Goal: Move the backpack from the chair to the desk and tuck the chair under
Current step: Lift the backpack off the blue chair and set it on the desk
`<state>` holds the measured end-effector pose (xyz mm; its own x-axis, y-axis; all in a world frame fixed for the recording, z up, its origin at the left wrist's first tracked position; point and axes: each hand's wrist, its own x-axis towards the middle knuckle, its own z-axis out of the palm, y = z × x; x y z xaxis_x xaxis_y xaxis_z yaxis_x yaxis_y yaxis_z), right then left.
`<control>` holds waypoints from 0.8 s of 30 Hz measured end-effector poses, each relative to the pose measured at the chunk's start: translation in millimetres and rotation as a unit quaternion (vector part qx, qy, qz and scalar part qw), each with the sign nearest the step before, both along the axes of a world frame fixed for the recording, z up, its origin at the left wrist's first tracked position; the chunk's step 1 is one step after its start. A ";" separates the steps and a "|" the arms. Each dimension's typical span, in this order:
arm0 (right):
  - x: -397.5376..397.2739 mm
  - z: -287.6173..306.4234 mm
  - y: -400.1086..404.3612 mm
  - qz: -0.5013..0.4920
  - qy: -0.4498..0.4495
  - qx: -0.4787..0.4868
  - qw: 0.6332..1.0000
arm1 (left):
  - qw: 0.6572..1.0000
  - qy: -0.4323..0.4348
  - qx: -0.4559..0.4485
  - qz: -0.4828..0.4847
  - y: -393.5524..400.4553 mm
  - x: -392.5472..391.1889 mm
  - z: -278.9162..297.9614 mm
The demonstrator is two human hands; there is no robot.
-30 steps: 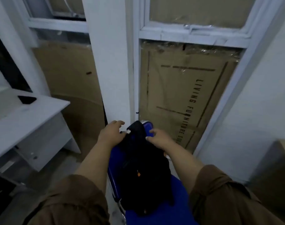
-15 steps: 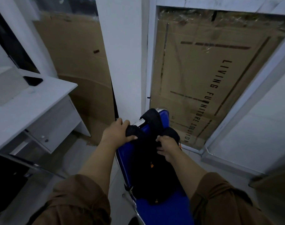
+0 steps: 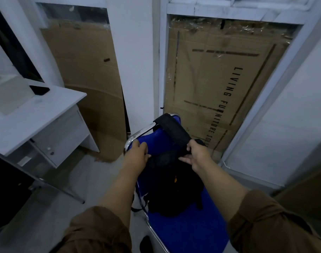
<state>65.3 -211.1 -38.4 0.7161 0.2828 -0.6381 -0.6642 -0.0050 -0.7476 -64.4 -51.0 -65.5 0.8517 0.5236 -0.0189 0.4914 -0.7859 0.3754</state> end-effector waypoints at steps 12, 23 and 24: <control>1.6 32.8 -5.7 0.293 -0.243 -0.349 0.856 | 0.984 0.058 -0.128 -0.111 -78.4 28.2 -12.3; 54.4 23.4 36.2 0.288 -0.199 -0.157 0.923 | 0.971 0.072 -0.170 -0.155 -62.2 37.7 -2.3; 57.9 20.5 34.8 0.243 -0.218 -0.124 0.937 | 0.969 0.069 -0.181 -0.150 -60.2 38.3 -1.7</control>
